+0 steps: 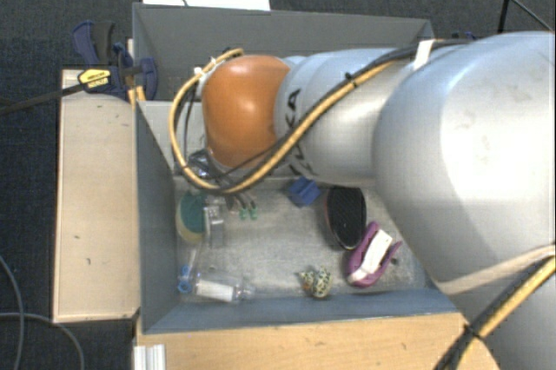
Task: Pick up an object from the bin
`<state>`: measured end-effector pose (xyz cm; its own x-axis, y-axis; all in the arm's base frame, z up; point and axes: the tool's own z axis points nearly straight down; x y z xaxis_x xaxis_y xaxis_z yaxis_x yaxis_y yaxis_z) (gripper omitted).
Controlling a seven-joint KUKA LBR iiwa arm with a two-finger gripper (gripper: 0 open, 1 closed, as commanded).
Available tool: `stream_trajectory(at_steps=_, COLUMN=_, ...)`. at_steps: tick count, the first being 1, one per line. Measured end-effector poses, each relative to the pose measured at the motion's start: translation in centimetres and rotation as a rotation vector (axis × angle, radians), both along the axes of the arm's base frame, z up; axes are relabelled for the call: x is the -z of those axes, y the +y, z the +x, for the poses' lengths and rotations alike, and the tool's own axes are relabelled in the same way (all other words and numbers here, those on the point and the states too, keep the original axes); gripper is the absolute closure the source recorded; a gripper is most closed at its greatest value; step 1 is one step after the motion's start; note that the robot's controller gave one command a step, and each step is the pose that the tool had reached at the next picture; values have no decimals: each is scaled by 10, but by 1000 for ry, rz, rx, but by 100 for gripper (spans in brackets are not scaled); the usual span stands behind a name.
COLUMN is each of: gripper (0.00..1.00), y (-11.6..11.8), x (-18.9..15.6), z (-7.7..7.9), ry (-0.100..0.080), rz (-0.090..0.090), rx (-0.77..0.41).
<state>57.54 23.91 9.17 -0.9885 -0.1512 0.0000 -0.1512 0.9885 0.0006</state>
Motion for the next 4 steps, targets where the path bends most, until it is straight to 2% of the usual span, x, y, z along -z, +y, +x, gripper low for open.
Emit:
stream_trajectory(at_steps=1, gripper=0, y=4, x=18, z=-7, ry=-6, rz=-2, rx=15)
stream_trajectory(at_steps=2, gripper=100, y=5, x=15, z=-7, ry=-3, rz=-2, rx=19)
stream_trajectory(at_steps=3, gripper=100, y=6, x=-97, z=-11, ry=-9, rz=3, rx=0)
stream_trajectory(at_steps=4, gripper=100, y=1, x=-225, z=-2, ry=-13, rz=5, rx=14)
